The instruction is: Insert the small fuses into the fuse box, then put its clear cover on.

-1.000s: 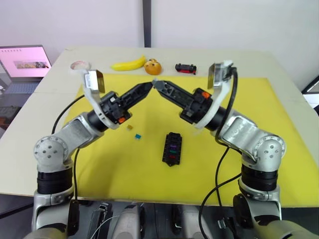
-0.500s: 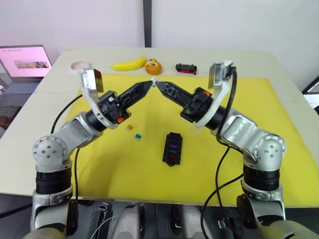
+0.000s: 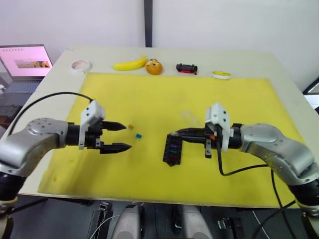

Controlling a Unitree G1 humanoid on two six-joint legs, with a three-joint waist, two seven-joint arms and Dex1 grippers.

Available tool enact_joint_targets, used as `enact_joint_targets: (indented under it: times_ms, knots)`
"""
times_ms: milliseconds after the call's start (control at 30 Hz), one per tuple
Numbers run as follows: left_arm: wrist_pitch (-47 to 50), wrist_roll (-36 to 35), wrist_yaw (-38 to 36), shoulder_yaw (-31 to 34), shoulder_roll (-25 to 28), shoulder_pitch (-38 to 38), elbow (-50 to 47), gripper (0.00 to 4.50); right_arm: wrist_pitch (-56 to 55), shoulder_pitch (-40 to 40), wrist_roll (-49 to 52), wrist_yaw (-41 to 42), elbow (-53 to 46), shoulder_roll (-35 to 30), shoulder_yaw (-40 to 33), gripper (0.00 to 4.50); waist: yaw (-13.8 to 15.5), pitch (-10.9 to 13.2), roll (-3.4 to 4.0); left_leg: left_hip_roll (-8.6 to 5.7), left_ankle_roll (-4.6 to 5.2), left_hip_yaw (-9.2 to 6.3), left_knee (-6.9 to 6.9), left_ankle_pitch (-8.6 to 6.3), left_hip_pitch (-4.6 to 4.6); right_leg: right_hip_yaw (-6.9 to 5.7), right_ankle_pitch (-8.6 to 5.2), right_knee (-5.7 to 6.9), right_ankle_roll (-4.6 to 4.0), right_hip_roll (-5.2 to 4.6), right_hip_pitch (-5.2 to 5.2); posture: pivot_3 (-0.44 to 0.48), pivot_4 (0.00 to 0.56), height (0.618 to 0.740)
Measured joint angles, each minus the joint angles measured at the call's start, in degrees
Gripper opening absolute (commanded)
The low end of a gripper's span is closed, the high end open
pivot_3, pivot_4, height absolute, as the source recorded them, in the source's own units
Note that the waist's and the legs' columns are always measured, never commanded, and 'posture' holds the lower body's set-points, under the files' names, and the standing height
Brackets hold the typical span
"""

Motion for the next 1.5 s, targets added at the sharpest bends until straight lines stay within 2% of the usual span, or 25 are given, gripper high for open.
enact_joint_targets:
  times_ms: [200,433,1133,1500]
  knots:
    - [-4.83,5.14,-4.21,-0.24,-5.73,-2.27,1.46,4.45,-7.95,0.19,-7.36,6.41,8.68,6.21,0.24,0.00,-0.08,0.00,0.00,0.03,0.03,0.00,0.06,-0.02,0.02,0.02,0.12,0.09,0.23,0.02,0.00,0.000,0.150,0.737]
    - [-4.83,7.57,-5.71,-0.22,-7.84,-2.44,1.43,4.45,-10.25,0.21,-11.63,10.15,13.61,8.85,0.31,0.00,-0.04,0.00,0.00,0.03,0.03,-0.02,0.09,-0.02,0.04,0.01,0.13,0.15,0.24,0.03,0.02,0.000,0.150,0.737]
    - [-4.30,9.99,-6.54,0.07,-9.72,-2.80,0.51,4.45,-11.86,-0.44,-15.95,12.87,18.05,12.62,-0.03,0.00,-0.15,-0.01,0.00,0.03,0.03,-0.03,0.12,-0.01,0.21,0.02,0.14,0.28,0.26,0.05,0.14,0.000,0.150,0.737]
    - [-3.30,10.52,-5.92,0.31,-10.47,-2.77,-0.35,4.45,-5.22,-0.85,-13.49,13.02,14.62,12.63,-2.63,0.00,-0.08,-0.01,0.00,0.03,0.03,-0.04,0.12,-0.01,0.21,0.02,0.15,0.30,0.27,0.05,0.14,0.000,0.150,0.737]
